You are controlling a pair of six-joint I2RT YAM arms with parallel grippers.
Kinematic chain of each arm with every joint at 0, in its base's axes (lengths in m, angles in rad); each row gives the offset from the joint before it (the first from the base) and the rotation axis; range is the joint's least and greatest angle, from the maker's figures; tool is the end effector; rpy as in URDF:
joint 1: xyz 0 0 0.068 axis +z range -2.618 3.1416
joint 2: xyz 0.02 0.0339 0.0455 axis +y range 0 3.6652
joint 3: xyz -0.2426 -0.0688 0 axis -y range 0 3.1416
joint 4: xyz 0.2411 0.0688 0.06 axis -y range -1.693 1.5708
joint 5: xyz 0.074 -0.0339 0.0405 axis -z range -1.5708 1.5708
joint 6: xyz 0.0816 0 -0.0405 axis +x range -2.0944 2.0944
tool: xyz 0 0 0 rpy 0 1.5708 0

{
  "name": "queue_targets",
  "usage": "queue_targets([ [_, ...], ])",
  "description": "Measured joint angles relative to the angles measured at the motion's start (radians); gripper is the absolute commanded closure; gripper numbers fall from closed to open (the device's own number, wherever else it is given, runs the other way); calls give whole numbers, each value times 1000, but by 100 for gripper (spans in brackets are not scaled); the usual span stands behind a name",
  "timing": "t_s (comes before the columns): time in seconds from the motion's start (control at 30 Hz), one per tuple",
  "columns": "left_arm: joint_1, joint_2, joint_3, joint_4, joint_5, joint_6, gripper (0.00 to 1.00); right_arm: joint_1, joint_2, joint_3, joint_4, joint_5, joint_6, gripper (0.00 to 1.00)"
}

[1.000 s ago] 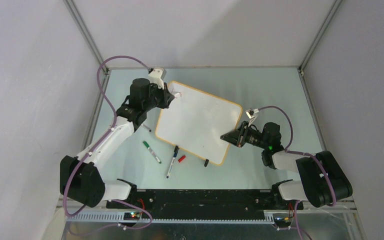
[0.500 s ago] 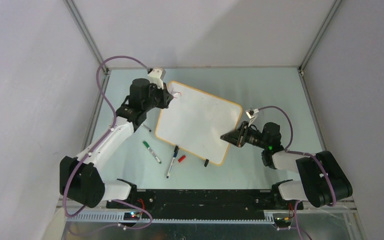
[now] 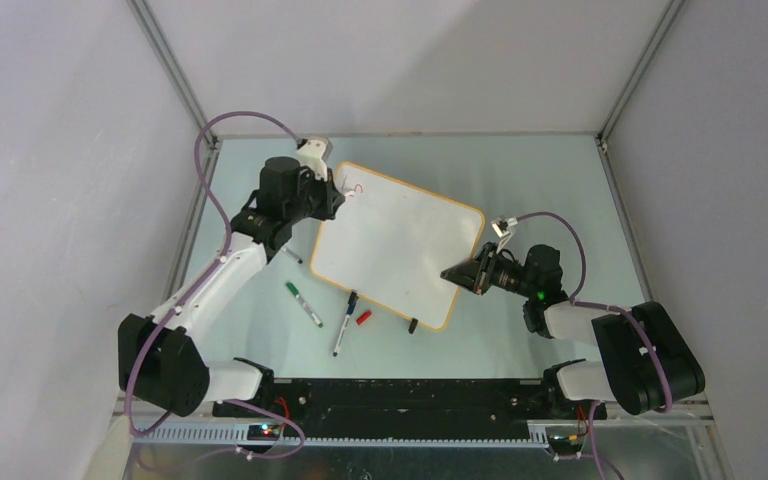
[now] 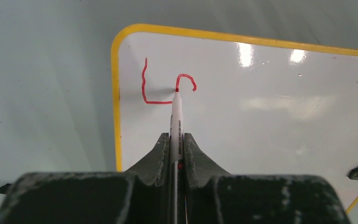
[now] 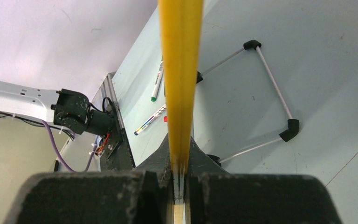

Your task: Write a sentence on the whiteboard

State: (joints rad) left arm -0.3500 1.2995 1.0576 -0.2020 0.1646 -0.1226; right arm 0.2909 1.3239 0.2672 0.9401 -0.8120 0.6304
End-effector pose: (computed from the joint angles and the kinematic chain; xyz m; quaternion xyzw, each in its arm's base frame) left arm 0.3176 -0.1302 0.2814 0.1392 0.8321 -0.1922 0.5012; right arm 0.2328 0.1315 0.1532 -0.1428 0.7209 0.5358 0.4159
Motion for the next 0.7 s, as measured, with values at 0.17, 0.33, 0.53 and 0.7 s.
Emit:
queue_targets([
  [0.17,0,0,1,-18,8,3,100,0,0,0,0,0,0,94],
  [0.33,0,0,16,-50,31,12,100,0,0,0,0,0,-3,94],
  [0.53,0,2,20,-56,52,18,100,0,0,0,0,0,-3,94],
  [0.7,0,3,20,-54,61,18,100,0,0,0,0,0,-3,94],
])
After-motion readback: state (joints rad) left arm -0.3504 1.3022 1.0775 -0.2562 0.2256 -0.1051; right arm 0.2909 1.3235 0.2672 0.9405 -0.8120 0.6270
